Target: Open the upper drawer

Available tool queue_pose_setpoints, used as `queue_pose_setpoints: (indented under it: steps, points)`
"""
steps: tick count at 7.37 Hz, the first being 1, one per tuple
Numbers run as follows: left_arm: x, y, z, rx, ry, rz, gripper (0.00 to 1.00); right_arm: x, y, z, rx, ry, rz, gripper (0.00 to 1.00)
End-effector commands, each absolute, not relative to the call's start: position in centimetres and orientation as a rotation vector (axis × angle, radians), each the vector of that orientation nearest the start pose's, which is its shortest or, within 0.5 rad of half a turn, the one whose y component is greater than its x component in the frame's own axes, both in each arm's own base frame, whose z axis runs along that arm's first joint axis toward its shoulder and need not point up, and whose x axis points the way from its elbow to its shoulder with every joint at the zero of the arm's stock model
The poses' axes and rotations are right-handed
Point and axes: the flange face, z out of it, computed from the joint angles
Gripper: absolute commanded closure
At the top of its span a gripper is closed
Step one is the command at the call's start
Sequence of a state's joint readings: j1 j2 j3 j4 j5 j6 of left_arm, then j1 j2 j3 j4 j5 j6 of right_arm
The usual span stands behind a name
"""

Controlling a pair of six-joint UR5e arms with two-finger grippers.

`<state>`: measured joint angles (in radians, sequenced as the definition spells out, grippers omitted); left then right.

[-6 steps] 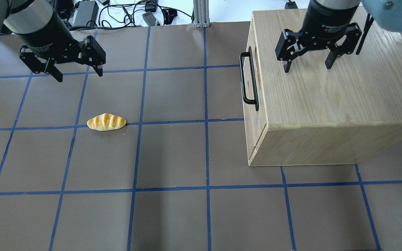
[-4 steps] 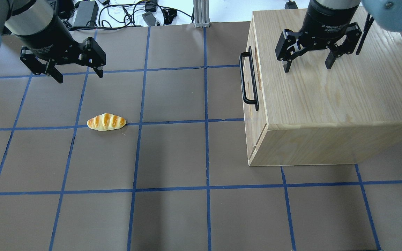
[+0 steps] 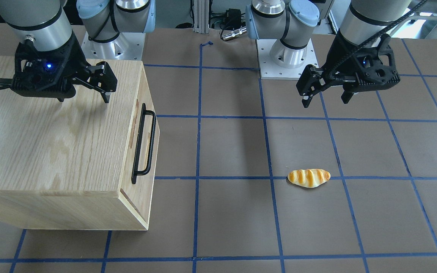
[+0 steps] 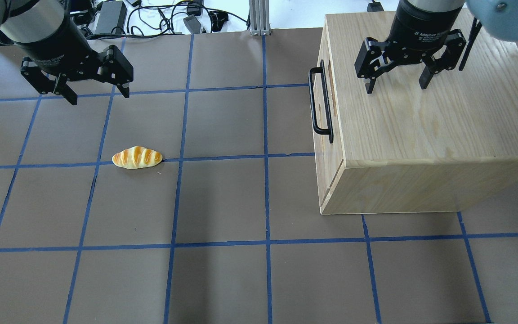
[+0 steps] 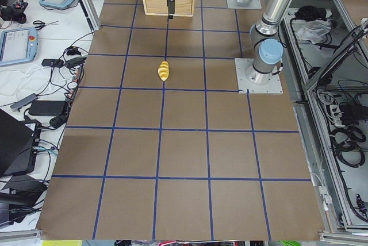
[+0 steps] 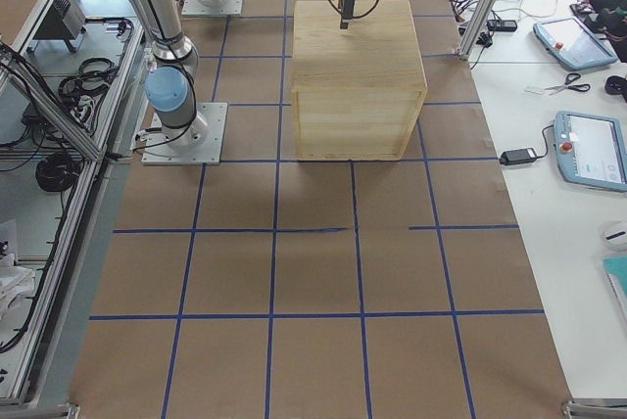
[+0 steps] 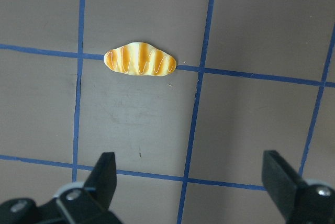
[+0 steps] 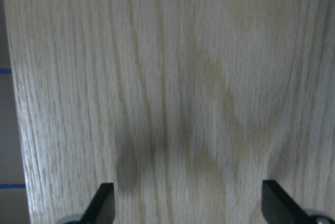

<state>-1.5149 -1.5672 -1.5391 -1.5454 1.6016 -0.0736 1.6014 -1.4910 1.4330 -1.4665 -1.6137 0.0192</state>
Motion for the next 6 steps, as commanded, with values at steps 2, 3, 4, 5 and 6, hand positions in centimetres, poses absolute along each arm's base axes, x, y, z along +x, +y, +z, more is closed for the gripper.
queue_pose_setpoints:
  steps: [2, 3, 4, 5, 6]
  points:
    - [-9.3, -50.4, 51.3, -0.23, 3.095, -0.102, 0.0, 14.5, -51.6, 50.5, -0.021, 3.185, 0.072, 0.0]
    - [-9.3, -50.1, 50.6, -0.229, 3.096, -0.055, 0.0, 14.5, -51.6, 50.5, -0.021, 3.185, 0.072, 0.0]
    - [-9.4, -50.0, 50.5, -0.227, 3.098, -0.043, 0.0, 14.5, -51.6, 50.5, -0.019, 3.185, 0.072, 0.0]
    - [-9.4, -50.0, 50.5, -0.229, 3.099, -0.043, 0.0, 14.5, -51.6, 50.4, -0.021, 3.185, 0.074, 0.0]
    - [-9.4, -50.1, 50.2, -0.227, 3.102, -0.038, 0.0, 14.5, -51.6, 50.4, -0.021, 3.185, 0.074, 0.0]
